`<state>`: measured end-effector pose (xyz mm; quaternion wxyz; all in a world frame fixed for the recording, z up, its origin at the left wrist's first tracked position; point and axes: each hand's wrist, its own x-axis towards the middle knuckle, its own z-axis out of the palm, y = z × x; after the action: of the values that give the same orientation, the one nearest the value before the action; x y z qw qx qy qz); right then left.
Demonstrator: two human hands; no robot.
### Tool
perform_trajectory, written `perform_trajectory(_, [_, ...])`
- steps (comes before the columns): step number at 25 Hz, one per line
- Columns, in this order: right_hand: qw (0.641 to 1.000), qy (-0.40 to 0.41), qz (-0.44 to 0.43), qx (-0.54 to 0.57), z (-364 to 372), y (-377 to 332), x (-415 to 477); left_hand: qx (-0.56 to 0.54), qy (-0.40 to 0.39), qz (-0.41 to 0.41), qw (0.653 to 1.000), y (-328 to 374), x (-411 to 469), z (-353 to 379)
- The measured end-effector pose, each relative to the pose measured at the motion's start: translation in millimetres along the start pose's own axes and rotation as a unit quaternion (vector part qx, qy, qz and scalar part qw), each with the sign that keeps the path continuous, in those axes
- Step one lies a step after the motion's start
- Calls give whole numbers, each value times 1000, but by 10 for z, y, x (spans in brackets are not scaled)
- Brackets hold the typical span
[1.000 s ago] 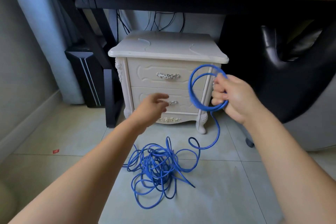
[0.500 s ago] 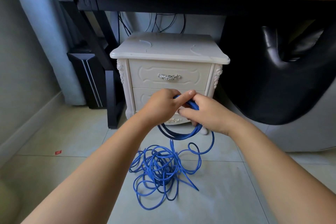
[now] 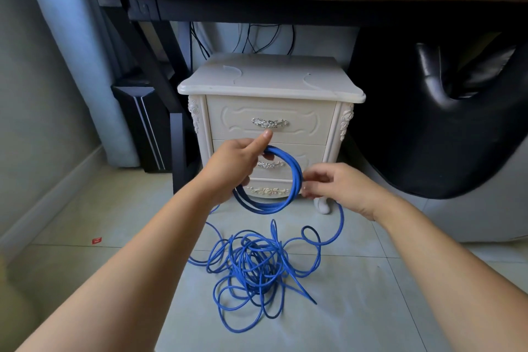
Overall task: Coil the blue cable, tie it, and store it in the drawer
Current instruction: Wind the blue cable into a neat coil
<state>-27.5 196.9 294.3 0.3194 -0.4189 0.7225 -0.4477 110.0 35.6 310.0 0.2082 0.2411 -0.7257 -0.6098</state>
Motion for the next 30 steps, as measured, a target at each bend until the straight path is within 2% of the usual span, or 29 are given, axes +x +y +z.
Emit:
perform_trajectory(4, [991, 114, -66, 22, 91, -147, 2, 33, -5, 10, 999, -25, 3, -46])
perform_trajectory(9, [981, 169, -73, -57, 471, -109, 5, 54, 118, 20, 991, -30, 38, -34])
perform_trajectory(11, [981, 169, -66, -67, 563, -67, 26, -8, 131, 2, 991, -42, 45, -35])
perform_trajectory(15, [984, 165, -72, -14, 596, -95, 29, -85, 139, -38, 986, -23, 43, 3])
perform_trajectory(21, [982, 155, -85, -69, 435, -150, 31, -47, 150, -19, 987, 51, 27, -26])
perform_trajectory(23, [990, 120, -76, -13, 416, -175, 12, -58, 149, -30, 987, 30, 46, -34])
perform_trajectory(25, [990, 97, -57, 88, 478, -165, 0, -91, 152, -52, 983, 6, 59, -3])
perform_trajectory(27, [980, 97, -35, 172, 551, -120, 26, -116, 161, -86, 976, -14, 68, 37])
perform_trajectory(30, [968, 109, -17, 224, 590, -127, 56, -142, 185, -133, 963, -39, 101, 86])
